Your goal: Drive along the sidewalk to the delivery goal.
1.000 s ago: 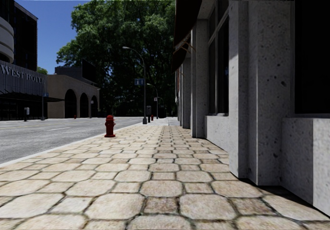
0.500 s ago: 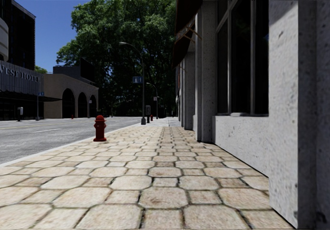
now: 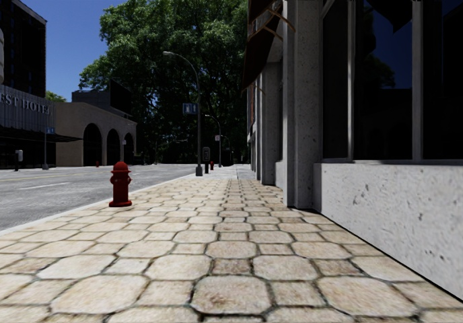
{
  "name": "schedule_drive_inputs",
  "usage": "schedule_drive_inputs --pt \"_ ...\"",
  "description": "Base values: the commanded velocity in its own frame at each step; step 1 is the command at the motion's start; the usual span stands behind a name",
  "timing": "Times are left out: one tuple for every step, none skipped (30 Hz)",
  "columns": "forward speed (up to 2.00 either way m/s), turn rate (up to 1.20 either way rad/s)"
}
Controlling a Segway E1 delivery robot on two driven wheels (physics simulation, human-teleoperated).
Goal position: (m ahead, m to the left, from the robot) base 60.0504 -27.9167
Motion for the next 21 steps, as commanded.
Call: schedule_drive_inputs --pt "2.00 0.00" --pt "2.00 0.00" --pt "2.00 0.00" --pt "2.00 0.00" --pt "2.00 0.00" --pt "2.00 0.00" --pt "2.00 0.00" --pt "2.00 0.00" --pt "2.00 0.00" --pt "2.00 0.00" --pt "2.00 0.00" --pt "2.00 0.00" --pt "2.00 0.00" --pt "2.00 0.00" --pt "2.00 0.00" --pt "2.00 0.00" --pt "2.00 0.00" --pt "2.00 0.00" --pt "2.00 0.00" --pt "2.00 0.00" --pt "2.00 0.00"
